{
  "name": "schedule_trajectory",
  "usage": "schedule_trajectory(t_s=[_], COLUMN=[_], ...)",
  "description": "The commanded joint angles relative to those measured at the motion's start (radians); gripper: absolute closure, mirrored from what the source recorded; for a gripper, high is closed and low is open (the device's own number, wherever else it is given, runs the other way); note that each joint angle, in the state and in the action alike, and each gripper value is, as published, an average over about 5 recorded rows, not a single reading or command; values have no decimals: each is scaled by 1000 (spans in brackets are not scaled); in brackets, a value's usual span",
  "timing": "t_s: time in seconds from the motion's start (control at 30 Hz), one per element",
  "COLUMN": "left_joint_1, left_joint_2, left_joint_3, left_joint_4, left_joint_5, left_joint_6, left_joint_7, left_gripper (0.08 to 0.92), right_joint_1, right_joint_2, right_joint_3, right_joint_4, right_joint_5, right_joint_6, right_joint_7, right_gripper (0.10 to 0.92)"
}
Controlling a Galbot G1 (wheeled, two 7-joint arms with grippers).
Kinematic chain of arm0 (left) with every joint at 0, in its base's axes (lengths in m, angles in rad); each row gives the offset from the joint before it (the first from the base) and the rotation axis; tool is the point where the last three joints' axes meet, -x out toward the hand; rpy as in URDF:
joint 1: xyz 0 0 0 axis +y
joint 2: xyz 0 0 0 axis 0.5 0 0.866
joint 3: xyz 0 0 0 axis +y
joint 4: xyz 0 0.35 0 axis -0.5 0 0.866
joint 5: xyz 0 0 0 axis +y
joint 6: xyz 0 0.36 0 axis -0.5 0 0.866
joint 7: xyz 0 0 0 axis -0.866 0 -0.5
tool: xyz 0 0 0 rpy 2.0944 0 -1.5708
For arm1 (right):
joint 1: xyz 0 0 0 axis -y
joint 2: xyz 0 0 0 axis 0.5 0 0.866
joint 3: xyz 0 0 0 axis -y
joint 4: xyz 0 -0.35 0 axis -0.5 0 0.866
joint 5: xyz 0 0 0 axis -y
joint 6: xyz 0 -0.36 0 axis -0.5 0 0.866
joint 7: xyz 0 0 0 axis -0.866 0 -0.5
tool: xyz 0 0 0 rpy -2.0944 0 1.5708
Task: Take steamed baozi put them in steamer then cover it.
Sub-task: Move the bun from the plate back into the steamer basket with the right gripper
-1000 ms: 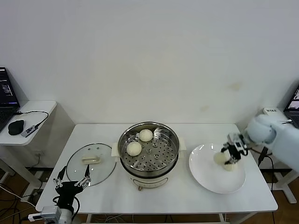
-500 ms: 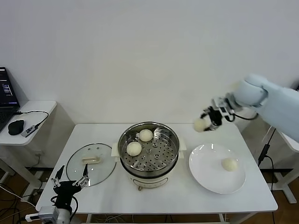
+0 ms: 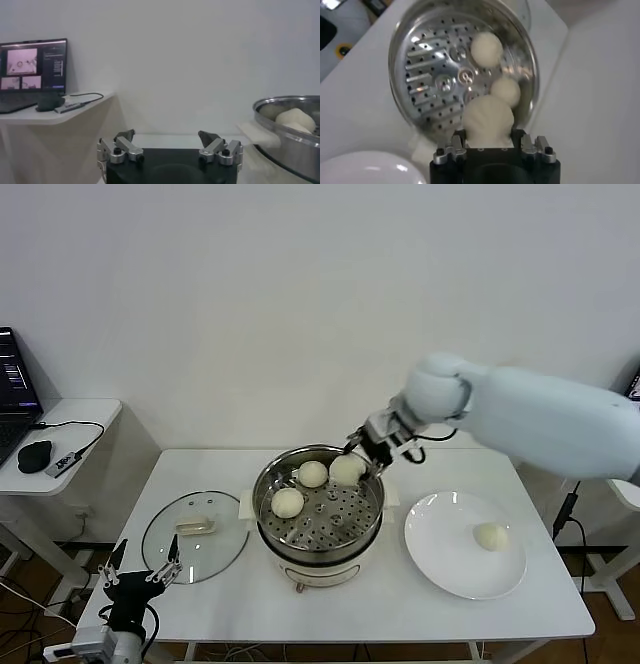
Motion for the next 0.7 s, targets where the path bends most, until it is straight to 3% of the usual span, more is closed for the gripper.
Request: schedule_trajectory(t_s=[0.03, 0.7], left_joint_1=[2, 3], left_joint_2=[-2, -18], left_joint_3=[-15, -8], left_joint_4=[-5, -7], left_joint_5=[-1, -1], left_joint_6=[2, -1], left_joint_7=[0, 0], left_gripper=[177, 177], right_joint_1=[-50, -80], right_joint_2=[135, 184], right_joint_3=[-57, -76], right_joint_4=[-12, 4], right_joint_5=[-172, -350], right_joint_6=[175, 320], right_joint_7=[26, 10], right_gripper=[456, 450])
